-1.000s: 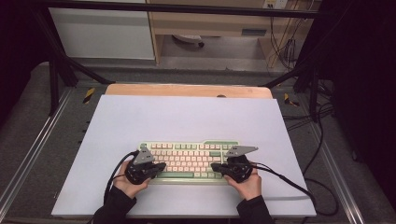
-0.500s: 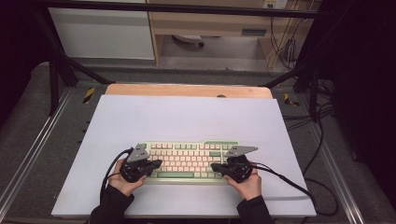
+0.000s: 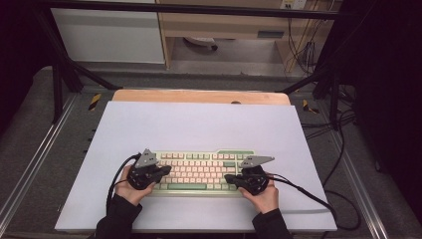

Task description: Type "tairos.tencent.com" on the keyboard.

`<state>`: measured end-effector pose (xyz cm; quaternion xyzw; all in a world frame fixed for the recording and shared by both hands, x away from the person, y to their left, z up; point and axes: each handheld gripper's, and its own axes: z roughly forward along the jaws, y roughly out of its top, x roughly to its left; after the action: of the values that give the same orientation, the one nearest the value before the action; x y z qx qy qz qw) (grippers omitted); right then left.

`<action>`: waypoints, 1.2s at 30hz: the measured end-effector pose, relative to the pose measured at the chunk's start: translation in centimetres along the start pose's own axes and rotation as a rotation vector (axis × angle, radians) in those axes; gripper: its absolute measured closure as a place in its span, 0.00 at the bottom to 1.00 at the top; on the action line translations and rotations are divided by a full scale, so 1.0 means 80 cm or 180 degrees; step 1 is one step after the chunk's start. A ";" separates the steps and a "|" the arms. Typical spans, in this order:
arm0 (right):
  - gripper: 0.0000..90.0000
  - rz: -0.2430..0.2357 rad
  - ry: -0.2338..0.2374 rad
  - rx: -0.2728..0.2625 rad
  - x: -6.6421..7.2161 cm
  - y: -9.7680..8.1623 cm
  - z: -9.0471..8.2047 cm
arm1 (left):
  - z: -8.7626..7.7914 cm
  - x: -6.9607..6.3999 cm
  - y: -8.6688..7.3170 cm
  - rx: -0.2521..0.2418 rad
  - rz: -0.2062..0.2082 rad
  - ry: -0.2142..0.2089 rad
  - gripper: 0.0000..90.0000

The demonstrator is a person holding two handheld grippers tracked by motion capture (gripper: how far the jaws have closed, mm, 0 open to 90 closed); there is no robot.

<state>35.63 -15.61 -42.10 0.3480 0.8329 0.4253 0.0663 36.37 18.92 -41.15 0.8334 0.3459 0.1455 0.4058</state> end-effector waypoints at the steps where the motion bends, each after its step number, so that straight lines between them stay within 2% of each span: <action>1: 1.00 -0.0001 0.0003 -0.0002 0.000 0.000 0.000 | 0.001 0.001 0.001 0.0008 0.0004 0.0006 1.00; 19: 1.00 -0.0003 0.0004 0.0001 0.000 0.000 0.000 | 0.022 0.015 0.007 0.0072 -0.0069 0.0120 0.99; 28: 1.00 -0.0004 0.0009 0.0014 0.000 0.000 0.001 | 0.029 0.018 0.005 0.0107 -0.0059 0.0121 0.99; 36: 1.00 -0.0003 0.0002 0.0014 0.000 0.000 0.001 | 0.031 0.013 0.003 0.0110 -0.0031 0.0085 0.99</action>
<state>35.64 -15.56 -42.17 0.3475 0.8340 0.4236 0.0655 38.55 18.12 -42.53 0.8365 0.3579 0.1486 0.3873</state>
